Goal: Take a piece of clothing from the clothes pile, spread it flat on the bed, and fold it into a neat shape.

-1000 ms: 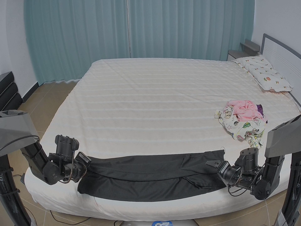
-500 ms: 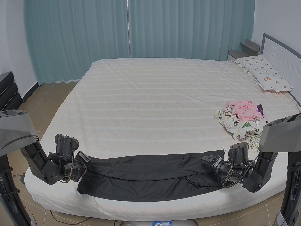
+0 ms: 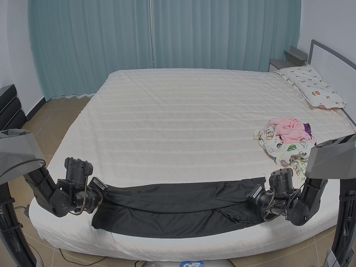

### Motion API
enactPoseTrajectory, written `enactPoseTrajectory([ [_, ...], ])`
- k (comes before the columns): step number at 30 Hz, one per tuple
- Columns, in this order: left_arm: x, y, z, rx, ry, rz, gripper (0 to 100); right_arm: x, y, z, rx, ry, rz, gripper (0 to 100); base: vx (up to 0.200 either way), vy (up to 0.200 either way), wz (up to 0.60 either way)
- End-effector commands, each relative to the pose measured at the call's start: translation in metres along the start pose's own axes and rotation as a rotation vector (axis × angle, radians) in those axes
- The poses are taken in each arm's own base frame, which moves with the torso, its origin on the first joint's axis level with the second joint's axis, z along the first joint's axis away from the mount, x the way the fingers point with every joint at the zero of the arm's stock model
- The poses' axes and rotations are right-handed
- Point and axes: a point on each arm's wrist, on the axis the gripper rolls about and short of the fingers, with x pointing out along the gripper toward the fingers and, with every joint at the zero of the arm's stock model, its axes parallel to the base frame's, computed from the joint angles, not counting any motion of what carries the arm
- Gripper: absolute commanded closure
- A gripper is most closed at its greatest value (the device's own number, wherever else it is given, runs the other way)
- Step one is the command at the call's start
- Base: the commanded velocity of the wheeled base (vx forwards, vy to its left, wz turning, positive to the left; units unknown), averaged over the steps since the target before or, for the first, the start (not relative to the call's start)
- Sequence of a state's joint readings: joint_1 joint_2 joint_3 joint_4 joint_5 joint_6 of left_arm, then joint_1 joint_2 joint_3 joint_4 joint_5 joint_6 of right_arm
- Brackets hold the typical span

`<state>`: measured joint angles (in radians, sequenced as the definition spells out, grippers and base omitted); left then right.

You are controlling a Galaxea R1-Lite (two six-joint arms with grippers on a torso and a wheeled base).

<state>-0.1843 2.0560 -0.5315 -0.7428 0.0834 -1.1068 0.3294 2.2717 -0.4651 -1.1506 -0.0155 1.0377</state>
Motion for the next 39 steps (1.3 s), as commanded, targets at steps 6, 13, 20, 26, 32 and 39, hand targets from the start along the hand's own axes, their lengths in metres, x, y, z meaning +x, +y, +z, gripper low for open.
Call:
enactPoseTrajectory([
  [6,-0.002,-0.022,0.023,-0.003,-0.072,-0.085,100,-0.018,0.023,0.032,0.017,-0.098,0.11,100,0.0,0.0,0.0],
  [13,0.004,-0.039,0.045,0.104,-0.136,-0.134,100,-0.005,0.044,0.057,0.028,-0.175,0.2,100,0.0,0.0,0.0],
  [20,0.026,-0.045,0.045,0.15,-0.131,-0.133,100,0.008,0.052,0.069,0.03,-0.2,0.242,100,0.0,0.0,0.0],
  [26,0.034,-0.044,0.044,0.155,-0.125,-0.124,100,0.019,0.045,0.07,-0.012,-0.203,0.225,100,0.0,0.0,0.0],
  [32,0.034,-0.043,0.043,0.167,-0.12,-0.119,100,0.021,0.042,0.072,-0.032,-0.214,0.217,100,0.0,0.0,0.0],
  [39,0.036,-0.033,0.037,0.258,-0.087,-0.065,100,0.016,0.025,0.06,-0.089,-0.171,0.146,100,0.0,0.0,0.0],
])
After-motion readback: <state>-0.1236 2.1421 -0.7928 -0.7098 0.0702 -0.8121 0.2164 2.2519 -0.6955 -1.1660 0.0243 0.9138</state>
